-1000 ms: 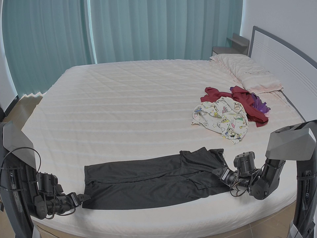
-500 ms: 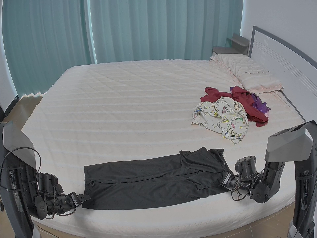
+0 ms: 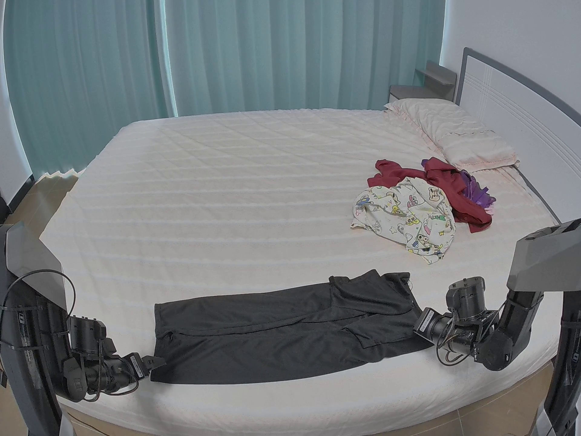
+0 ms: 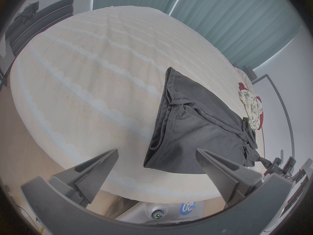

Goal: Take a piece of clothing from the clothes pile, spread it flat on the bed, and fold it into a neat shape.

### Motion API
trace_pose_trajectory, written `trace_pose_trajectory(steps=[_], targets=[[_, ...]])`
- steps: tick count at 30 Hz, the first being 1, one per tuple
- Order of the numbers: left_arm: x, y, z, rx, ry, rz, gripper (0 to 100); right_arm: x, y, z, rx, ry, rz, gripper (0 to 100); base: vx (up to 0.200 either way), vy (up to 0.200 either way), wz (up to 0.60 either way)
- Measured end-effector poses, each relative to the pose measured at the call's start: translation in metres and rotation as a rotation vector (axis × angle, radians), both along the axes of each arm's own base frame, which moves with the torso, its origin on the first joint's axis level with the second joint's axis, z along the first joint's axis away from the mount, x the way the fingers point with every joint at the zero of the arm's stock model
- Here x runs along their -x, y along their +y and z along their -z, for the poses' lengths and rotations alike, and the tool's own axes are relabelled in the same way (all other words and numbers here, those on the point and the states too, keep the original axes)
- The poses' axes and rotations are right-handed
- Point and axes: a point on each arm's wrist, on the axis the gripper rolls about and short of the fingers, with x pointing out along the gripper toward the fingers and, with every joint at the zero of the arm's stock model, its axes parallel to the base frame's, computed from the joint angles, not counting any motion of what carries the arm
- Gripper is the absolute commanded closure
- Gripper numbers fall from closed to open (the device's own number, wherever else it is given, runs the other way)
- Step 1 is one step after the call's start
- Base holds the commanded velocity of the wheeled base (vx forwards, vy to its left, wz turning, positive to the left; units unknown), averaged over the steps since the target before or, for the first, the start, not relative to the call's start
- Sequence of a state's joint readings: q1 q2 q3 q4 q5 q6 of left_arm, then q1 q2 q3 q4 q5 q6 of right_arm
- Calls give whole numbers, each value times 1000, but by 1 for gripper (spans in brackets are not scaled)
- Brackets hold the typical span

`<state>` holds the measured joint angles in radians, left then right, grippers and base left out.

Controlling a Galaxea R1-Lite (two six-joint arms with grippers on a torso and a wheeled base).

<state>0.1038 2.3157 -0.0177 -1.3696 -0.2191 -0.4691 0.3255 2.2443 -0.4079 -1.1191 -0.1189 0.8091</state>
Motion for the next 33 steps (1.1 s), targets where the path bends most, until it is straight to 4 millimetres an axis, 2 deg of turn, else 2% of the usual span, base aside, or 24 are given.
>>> trace_pose_trajectory(steps=[7,12,22,23,33], targets=[[0,0,0,0,1,0,0,7,-3,-19,-16,-13,-13,100,0,0,0],[0,0,0,0,1,0,0,13,-7,-26,-15,22,-24,100,0,0,0],[0,0,0,0,1,0,0,15,-17,-9,53,78,-44,100,0,0,0],[0,0,0,0,1,0,0,14,-18,-7,57,84,-42,0,0,0,0],[0,0,0,0,1,0,0,11,-20,6,97,79,-61,0,0,0,0]])
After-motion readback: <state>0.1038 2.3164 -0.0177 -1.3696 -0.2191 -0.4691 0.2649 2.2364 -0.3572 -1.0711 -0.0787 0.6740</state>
